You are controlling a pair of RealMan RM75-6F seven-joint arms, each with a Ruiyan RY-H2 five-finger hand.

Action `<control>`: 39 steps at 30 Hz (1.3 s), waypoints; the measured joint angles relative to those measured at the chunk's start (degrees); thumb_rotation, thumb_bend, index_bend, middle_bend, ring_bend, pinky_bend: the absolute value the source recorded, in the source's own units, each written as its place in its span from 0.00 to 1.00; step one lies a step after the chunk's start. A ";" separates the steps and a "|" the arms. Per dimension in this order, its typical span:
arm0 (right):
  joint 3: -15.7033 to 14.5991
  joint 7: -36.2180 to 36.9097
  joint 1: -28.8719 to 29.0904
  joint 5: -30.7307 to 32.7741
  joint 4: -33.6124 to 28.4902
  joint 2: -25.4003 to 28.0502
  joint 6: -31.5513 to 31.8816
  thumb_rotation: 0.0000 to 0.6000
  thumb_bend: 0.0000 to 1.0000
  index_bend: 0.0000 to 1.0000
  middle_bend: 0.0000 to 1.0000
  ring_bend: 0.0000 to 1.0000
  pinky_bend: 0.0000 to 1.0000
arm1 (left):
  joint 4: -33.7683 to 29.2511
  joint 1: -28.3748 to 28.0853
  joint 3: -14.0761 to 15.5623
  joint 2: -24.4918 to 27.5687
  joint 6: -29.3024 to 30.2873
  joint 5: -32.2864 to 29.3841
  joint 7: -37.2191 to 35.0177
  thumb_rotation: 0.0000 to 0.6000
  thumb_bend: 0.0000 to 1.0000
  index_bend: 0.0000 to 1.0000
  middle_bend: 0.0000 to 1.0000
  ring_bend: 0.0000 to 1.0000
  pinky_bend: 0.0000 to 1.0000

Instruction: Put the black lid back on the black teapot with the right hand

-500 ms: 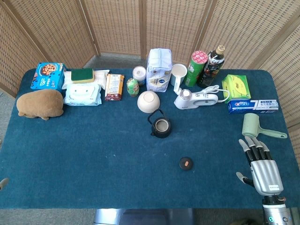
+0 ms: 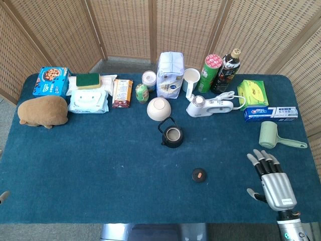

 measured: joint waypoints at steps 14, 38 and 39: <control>-0.23 -0.48 7.46 -1.05 1.33 -6.70 -12.47 1.00 0.15 0.22 0.05 0.03 0.00 | -0.22 -0.34 -0.15 0.05 -1.08 -1.01 0.20 1.00 0.09 0.00 0.00 0.00 0.02; 4.10 -10.20 16.10 15.10 3.78 -15.06 -26.73 1.00 0.24 0.26 0.06 0.04 0.00 | -0.68 -0.75 -0.16 0.00 -2.26 -1.79 0.74 1.00 0.09 0.00 0.00 0.00 0.02; 4.15 -10.40 16.27 15.42 3.91 -15.29 -26.82 1.00 0.24 0.26 0.06 0.04 0.00 | -0.71 -0.77 -0.16 -0.02 -2.29 -1.80 0.84 1.00 0.09 0.00 0.00 0.00 0.02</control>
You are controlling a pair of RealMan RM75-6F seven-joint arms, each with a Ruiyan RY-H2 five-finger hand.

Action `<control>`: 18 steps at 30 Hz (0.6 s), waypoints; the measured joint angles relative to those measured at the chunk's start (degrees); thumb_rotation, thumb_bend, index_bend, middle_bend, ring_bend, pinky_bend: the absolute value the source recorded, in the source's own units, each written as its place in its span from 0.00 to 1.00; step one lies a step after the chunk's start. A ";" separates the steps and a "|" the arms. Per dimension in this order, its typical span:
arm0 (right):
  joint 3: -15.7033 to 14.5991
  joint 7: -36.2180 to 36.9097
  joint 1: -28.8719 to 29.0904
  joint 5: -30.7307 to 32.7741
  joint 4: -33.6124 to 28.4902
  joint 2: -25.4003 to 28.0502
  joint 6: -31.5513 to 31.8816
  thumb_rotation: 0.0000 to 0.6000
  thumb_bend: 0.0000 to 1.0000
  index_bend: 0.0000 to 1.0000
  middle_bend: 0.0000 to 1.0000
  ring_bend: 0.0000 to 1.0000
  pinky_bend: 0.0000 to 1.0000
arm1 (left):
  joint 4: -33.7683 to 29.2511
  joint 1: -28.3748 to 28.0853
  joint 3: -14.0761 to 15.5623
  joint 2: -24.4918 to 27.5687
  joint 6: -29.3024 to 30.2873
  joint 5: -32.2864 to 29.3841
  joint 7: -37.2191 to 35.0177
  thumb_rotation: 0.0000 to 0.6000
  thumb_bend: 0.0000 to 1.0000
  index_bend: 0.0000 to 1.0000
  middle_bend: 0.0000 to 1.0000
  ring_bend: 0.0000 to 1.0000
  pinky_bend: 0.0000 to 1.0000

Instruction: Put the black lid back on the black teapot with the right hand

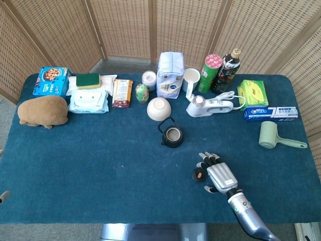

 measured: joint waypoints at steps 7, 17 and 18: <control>0.04 -1.27 0.93 1.57 0.97 -1.41 -0.29 1.00 0.25 0.26 0.06 0.04 0.00 | -0.13 0.04 -0.02 0.04 0.04 -0.15 -0.01 1.00 0.09 0.00 0.00 0.00 0.02; 0.11 -2.78 1.93 4.57 2.65 -3.02 -0.39 1.00 0.25 0.26 0.06 0.04 0.00 | -0.07 0.15 -0.06 0.19 0.26 -0.24 -0.50 1.00 0.09 0.00 0.00 0.00 0.02; 0.10 -2.73 1.99 4.79 2.67 -3.04 -0.42 1.00 0.25 0.26 0.06 0.04 0.00 | -0.07 0.13 -0.06 0.18 0.20 -0.24 -0.49 1.00 0.09 0.00 0.00 0.00 0.02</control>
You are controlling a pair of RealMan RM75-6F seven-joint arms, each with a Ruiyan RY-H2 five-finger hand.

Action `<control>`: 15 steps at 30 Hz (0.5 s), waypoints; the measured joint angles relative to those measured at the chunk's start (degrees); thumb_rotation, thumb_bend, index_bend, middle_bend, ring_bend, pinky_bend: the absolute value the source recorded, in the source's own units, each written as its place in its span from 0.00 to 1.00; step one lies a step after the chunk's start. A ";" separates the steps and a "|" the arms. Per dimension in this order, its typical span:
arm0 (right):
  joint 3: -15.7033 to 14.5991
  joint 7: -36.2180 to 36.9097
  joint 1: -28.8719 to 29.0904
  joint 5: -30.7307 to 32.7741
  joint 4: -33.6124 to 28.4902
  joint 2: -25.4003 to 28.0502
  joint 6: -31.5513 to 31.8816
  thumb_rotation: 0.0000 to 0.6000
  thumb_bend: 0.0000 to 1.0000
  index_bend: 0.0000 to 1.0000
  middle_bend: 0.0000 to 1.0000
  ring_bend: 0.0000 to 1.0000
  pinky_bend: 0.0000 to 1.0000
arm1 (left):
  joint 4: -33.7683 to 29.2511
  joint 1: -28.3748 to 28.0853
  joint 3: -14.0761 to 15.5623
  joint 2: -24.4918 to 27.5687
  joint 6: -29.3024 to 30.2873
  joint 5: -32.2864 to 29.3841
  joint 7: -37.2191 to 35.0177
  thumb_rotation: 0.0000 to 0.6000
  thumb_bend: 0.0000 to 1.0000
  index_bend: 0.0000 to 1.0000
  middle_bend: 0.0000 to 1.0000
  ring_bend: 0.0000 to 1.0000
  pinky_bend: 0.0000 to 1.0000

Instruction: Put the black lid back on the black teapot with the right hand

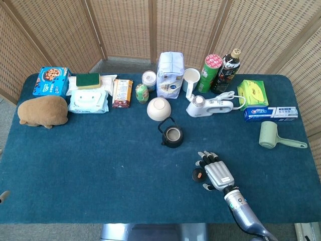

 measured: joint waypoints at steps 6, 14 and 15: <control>-0.12 0.27 0.59 0.83 0.05 0.00 -0.24 1.00 0.25 0.29 0.07 0.04 0.00 | -0.13 -0.23 0.06 -0.18 -0.58 -0.07 0.58 1.00 0.09 0.00 0.00 0.00 0.02; -0.24 -0.02 1.52 2.56 0.36 -0.48 -0.97 1.00 0.26 0.33 0.07 0.04 0.00 | -0.26 -0.22 0.03 -0.26 -0.59 -0.24 0.73 1.00 0.09 0.00 0.00 0.00 0.02; -0.26 -0.06 1.61 2.71 0.37 -0.55 -1.02 1.00 0.26 0.33 0.07 0.04 0.00 | -0.26 -0.23 0.04 -0.26 -0.63 -0.24 0.74 1.00 0.09 0.00 0.00 0.00 0.02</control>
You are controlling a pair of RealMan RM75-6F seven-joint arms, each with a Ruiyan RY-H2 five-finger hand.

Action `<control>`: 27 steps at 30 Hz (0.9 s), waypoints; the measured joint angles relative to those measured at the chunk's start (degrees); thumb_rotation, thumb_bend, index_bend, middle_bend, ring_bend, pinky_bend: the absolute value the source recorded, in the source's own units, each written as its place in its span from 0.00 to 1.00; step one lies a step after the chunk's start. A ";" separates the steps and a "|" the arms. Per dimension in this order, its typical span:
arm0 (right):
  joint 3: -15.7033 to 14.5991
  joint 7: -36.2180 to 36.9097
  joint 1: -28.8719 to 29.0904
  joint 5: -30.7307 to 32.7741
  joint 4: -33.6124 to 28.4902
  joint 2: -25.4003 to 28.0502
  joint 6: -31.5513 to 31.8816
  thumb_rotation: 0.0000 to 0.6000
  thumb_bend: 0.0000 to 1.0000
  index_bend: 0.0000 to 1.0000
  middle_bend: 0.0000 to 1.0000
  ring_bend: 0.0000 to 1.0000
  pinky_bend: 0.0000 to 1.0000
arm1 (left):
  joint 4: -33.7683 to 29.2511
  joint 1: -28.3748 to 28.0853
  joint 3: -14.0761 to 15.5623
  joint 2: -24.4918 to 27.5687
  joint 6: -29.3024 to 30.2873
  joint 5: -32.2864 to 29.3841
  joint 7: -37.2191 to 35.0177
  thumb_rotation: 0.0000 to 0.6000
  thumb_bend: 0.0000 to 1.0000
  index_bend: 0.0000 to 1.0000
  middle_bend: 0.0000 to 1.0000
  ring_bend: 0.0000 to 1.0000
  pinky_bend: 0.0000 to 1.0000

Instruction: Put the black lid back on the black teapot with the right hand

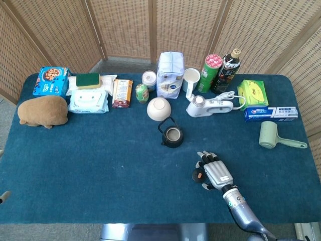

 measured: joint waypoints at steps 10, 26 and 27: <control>-0.17 -0.64 0.87 1.45 0.21 -0.69 0.00 1.00 0.33 0.36 0.07 0.04 0.01 | -0.05 -0.01 0.00 0.08 -0.06 -0.11 -0.16 1.00 0.09 0.00 0.00 0.00 0.02; -0.05 -1.48 1.33 -0.52 -5.47 1.72 3.13 1.00 0.33 0.36 0.08 0.05 0.01 | -0.31 -0.19 0.11 0.12 -0.59 -0.26 0.21 1.00 0.09 0.00 0.00 0.00 0.02; 0.11 -1.70 1.43 -0.48 -5.97 1.91 3.27 1.00 0.33 0.36 0.08 0.05 0.01 | -0.33 -0.20 0.10 0.14 -0.63 -0.30 0.16 1.00 0.09 0.00 0.00 0.00 0.02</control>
